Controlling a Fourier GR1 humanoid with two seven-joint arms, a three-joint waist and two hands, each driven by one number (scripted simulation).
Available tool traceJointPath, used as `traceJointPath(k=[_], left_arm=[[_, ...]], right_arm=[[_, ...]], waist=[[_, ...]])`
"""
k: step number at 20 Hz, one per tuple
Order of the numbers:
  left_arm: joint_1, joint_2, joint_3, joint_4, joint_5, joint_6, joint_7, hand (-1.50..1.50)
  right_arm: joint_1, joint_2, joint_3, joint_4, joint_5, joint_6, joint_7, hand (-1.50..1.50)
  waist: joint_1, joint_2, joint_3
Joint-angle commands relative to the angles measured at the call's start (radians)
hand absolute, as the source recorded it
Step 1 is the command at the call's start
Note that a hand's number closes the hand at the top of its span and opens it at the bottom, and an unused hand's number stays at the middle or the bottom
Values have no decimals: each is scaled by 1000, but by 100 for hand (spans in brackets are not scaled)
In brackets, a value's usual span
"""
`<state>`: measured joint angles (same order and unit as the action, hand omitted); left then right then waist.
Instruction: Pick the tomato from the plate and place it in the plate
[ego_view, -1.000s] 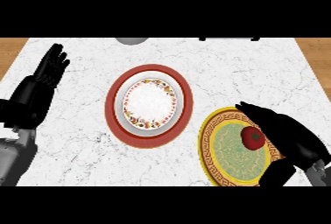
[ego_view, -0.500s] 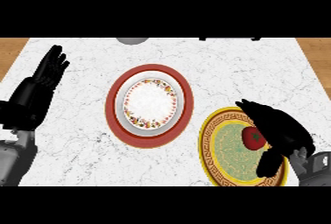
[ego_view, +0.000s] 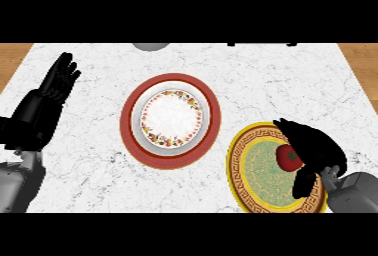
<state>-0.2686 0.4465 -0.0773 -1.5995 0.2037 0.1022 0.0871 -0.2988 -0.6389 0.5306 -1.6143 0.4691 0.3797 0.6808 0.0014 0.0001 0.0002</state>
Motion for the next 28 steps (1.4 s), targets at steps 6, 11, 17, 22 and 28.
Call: traceJointPath(k=[6, 11, 17, 22, 28], left_arm=[[-15, -90, 1, 25, -90, 3, 3, 0], [1, -93, 54, 34, -76, -70, -20, 0], [64, -61, 92, -21, -61, -114, -29, 0], [27, -99, 72, -14, -93, -93, -9, 0], [5, -121, 79, 9, -97, -88, -6, 0]], right_arm=[[50, 68, -57, 136, 99, 49, -154, -150], [36, 127, -75, 210, 207, 62, -148, -150], [1, 174, -110, 348, 263, -119, -344, 150], [-43, 171, -116, 415, 402, -282, -419, 150], [-102, 60, -268, 596, 385, -422, -637, 150]], waist=[[-4, 0, 0], [-1, 0, 0], [9, 1, 1], [9, 2, 1], [15, 7, 2]])
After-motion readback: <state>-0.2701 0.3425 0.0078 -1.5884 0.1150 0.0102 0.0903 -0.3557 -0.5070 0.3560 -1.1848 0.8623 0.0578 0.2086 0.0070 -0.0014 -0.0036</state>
